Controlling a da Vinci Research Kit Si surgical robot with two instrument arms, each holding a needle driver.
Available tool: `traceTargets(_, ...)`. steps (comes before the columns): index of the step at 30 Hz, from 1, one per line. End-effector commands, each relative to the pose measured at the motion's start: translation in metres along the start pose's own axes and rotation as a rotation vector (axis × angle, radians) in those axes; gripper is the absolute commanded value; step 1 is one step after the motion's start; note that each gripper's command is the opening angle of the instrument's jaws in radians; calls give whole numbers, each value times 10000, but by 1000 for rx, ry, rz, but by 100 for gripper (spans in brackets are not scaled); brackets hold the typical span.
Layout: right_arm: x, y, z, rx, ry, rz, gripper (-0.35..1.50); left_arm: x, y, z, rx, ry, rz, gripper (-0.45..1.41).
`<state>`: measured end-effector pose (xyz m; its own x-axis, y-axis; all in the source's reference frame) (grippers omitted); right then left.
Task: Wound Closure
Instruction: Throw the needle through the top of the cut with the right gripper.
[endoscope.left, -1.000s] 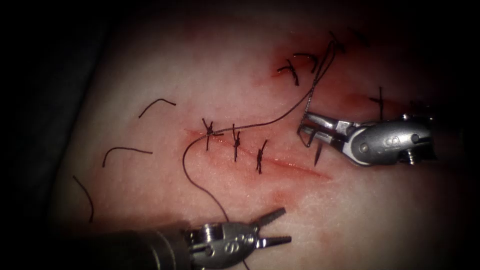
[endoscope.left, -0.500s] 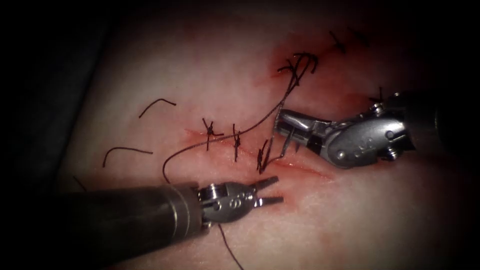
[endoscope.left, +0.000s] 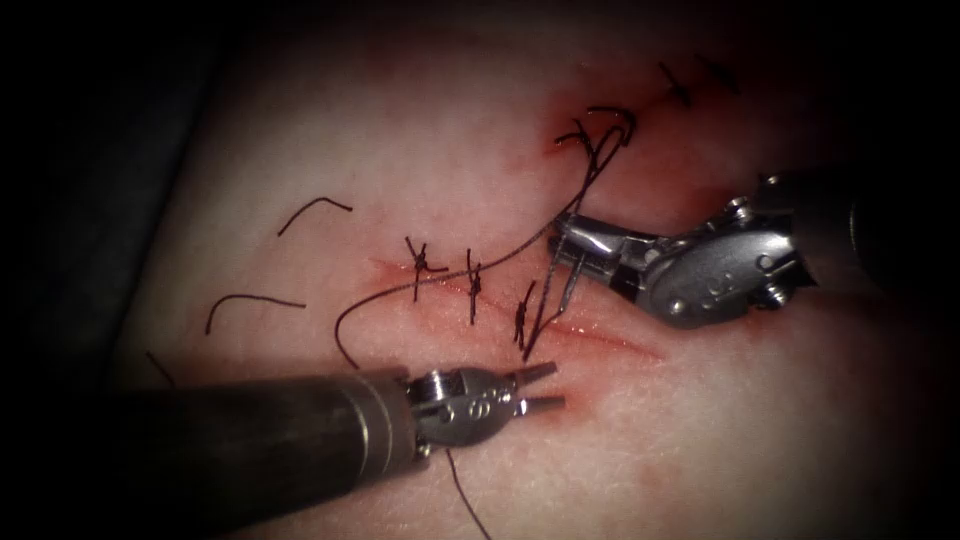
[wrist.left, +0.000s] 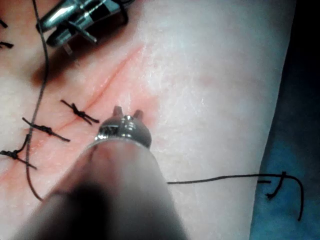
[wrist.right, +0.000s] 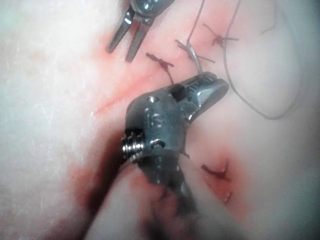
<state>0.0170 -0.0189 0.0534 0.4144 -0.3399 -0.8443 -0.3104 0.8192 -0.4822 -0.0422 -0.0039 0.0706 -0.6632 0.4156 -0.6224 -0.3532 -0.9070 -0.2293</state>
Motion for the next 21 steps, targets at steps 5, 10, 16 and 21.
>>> traceTargets(5,-16,-15,7,-3,-1,-9,-35,-1,3,6,-3,1,0,-7)
traceTargets(10,-10,-13,9,-12,2,-11,-35,-1,3,6,-3,1,0,-7)
traceTargets(16,2,0,13,-27,4,13,-35,-1,2,6,-4,2,0,-7)
traceTargets(21,2,-9,10,-29,1,15,-35,-2,1,3,-7,2,1,-7)
